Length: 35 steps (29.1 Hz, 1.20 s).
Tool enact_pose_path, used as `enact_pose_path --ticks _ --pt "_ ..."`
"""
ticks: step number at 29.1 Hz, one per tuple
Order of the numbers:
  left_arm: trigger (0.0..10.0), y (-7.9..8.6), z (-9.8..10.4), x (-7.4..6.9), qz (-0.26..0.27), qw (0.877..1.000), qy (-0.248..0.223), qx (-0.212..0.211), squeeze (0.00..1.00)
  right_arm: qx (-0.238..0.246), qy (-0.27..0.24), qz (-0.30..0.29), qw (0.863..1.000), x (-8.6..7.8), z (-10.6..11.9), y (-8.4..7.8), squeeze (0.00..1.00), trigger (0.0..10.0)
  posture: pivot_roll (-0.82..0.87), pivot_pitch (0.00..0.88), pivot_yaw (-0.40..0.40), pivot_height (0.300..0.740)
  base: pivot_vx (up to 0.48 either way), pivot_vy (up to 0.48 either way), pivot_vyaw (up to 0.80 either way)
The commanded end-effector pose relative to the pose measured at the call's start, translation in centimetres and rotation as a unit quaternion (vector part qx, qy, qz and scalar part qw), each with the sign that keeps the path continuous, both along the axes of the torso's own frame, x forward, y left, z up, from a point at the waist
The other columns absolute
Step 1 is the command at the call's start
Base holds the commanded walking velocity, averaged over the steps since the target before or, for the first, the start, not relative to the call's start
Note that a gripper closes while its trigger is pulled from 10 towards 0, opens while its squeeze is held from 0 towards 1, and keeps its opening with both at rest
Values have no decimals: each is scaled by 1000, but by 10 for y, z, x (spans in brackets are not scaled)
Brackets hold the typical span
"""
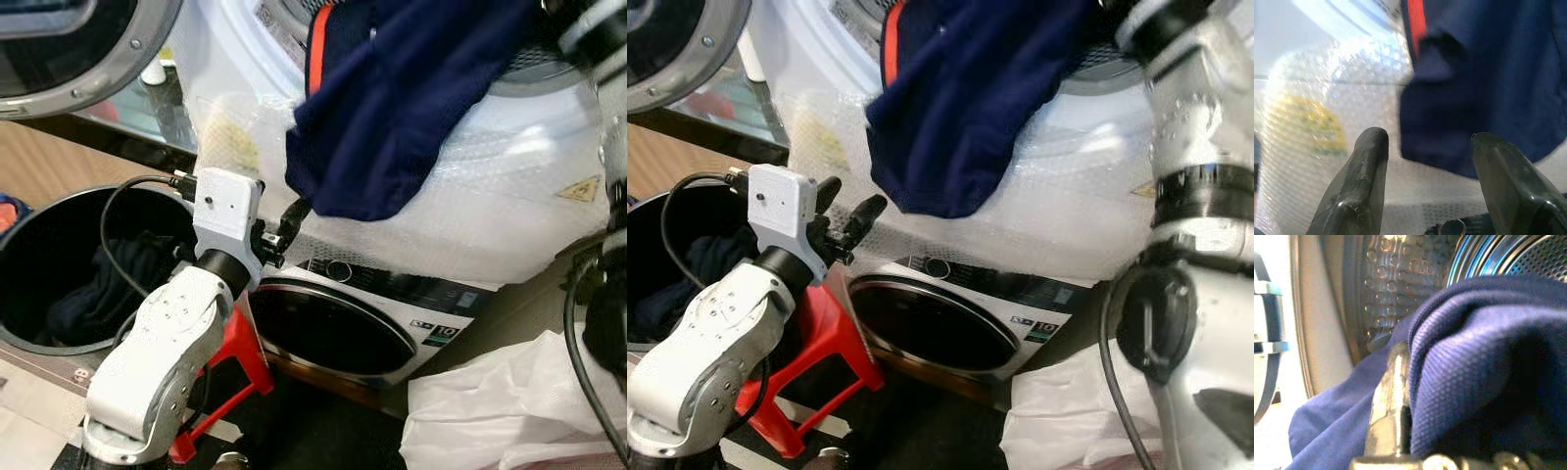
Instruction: Clothes washing
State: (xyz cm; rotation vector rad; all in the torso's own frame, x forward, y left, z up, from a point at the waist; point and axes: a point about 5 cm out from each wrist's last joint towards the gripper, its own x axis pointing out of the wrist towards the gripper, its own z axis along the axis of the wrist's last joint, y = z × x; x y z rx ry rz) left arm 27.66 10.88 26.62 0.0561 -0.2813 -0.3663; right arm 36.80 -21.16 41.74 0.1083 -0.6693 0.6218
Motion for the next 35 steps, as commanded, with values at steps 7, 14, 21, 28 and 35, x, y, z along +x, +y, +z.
enact_pose_path --ticks 7,14,21,28,35 --pt "10000 13 9 18 39 999 -32 1 0 55 -25 0 998 -36 -19 -15 0 10000 23 53 -38 740 0 0 0" --pt "10000 21 12 34 64 997 -38 7 0 67 14 -4 998 -51 -51 -10 0 10000 21 29 -19 740 0 0 0" --pt "10000 30 7 41 87 996 -33 9 0 78 73 -15 994 -65 -104 -1 0 10000 26 20 -12 740 0 0 0" --pt "10000 32 -9 43 100 995 -18 15 0 91 118 -44 988 -74 -139 5 0 10000 23 7 -10 740 0 0 0" --pt "10000 36 -25 41 106 994 -16 30 0 128 139 -76 979 -86 -161 28 0 10000 13 0 -9 740 0 0 0"
